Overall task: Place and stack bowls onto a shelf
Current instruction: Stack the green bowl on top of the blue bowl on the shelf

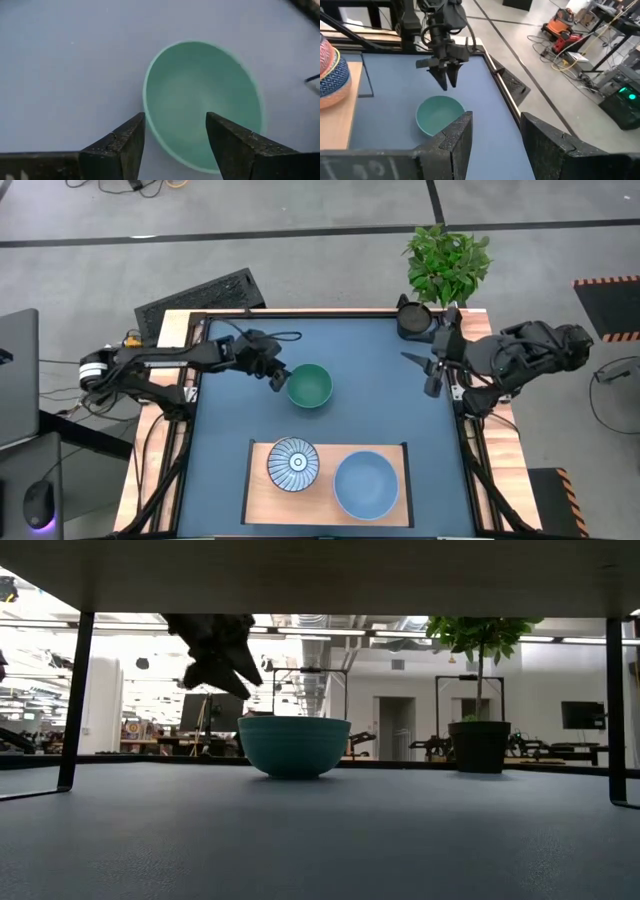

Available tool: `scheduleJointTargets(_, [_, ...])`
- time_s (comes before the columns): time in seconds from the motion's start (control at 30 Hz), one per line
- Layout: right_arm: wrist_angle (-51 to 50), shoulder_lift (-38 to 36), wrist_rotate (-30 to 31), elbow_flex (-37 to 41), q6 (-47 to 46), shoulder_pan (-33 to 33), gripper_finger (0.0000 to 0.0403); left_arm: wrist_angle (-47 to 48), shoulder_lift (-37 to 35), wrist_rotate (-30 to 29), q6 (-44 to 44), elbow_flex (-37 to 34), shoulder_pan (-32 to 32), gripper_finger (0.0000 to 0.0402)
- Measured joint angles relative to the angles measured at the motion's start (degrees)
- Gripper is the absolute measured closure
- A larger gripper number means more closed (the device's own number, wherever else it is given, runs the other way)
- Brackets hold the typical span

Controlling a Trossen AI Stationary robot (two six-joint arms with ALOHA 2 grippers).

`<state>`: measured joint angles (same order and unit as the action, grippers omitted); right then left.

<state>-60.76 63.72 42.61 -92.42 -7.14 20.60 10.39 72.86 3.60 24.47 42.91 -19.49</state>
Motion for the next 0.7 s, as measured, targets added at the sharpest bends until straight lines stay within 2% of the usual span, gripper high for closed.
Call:
scheduleJointTargets(0.23, [-0.63,0.00,-0.04,0.00,-0.40,-0.61,0.0212,-3.36,8.64,-0.02,-0.83,0.05,0.00,0.0207])
scheduleJointTargets(0.47, [-0.68,0.00,-0.55,0.00,-0.58,-0.47,0.0212,-4.67,13.45,-1.05,1.00,0.05,0.00,0.0211])
scheduleJointTargets(0.57, [-0.96,0.00,-0.59,0.00,-0.57,-0.41,0.0212,-4.25,15.23,-0.91,3.97,0.05,0.14,0.0238])
scheduleJointTargets(0.7, [-1.80,-0.02,-0.61,0.00,-0.55,-0.50,0.0212,-4.53,17.22,-1.05,5.94,0.05,0.22,0.0324])
